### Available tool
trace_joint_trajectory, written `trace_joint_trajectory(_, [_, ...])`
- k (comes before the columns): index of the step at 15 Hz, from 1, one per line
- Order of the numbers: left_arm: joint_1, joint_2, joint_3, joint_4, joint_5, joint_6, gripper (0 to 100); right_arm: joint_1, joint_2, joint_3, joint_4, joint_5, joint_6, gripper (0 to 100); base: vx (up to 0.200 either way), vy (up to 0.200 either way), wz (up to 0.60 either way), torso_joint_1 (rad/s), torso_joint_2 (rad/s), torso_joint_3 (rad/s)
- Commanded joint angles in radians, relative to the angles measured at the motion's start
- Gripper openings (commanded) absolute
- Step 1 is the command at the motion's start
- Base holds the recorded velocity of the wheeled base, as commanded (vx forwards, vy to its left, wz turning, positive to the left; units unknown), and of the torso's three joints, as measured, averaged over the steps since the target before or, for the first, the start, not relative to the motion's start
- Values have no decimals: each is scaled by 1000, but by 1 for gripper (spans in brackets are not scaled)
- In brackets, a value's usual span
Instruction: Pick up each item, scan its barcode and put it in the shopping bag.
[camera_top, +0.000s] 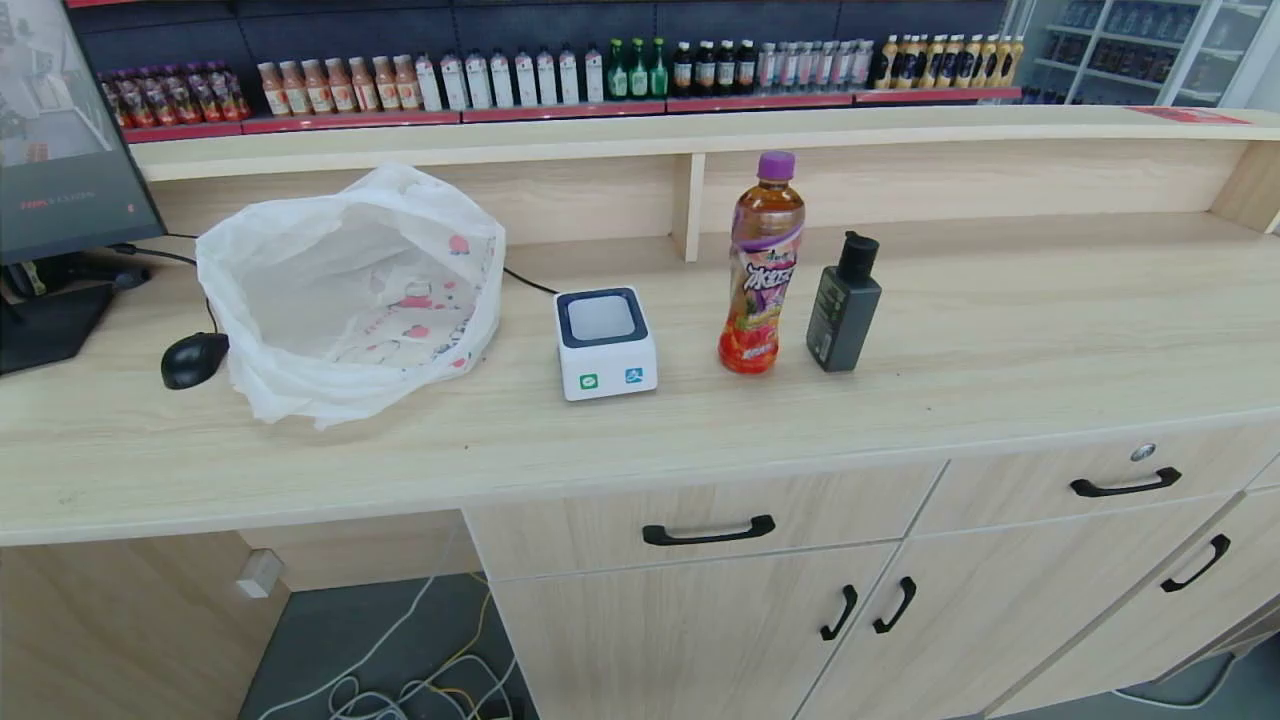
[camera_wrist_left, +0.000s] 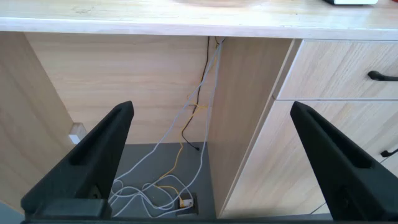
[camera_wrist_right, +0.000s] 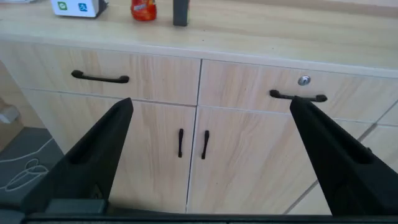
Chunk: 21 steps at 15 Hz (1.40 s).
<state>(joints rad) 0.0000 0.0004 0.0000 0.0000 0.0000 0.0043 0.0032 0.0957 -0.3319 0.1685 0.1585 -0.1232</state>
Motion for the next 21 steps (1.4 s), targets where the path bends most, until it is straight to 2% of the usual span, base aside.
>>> trace_joint_trajectory(1, [0, 0, 0, 0, 0, 0, 100, 0, 107, -36, -1, 67, -36, 100, 0, 0, 0, 0, 0, 0])
trace_joint_trajectory(5, [0, 0, 0, 0, 0, 0, 100, 4, 280, -119, -26, 200, -98, 100, 0, 0, 0, 0, 0, 0])
trace_joint_trajectory(9, [0, 0, 0, 0, 0, 0, 100, 29, 472, -182, -135, 222, -142, 100, 0, 0, 0, 0, 0, 0])
trace_joint_trajectory(10, [0, 0, 0, 0, 0, 0, 100, 54, 503, -190, -153, 220, -153, 100, 0, 0, 0, 0, 0, 0])
trace_joint_trajectory(13, [0, 0, 0, 0, 0, 0, 100, 205, 661, -240, -230, 210, -239, 100, 0, 0, 0, 0, 0, 0])
trace_joint_trajectory(15, [0, 0, 0, 0, 0, 0, 100, 255, 723, -279, -239, 184, -243, 100, 0, 0, 0, 0, 0, 0])
trace_joint_trajectory(17, [0, 0, 0, 0, 0, 0, 100, 343, 789, -320, -244, 168, -251, 100, 0, 0, 0, 0, 0, 0])
trace_joint_trajectory(19, [0, 0, 0, 0, 0, 0, 100, 422, 860, -328, -304, 69, -254, 100, 0, 0, 0, 0, 0, 0])
trace_joint_trajectory(21, [0, 0, 0, 0, 0, 0, 100, 466, 923, -303, -377, 36, -254, 100, 0, 0, 0, 0, 0, 0])
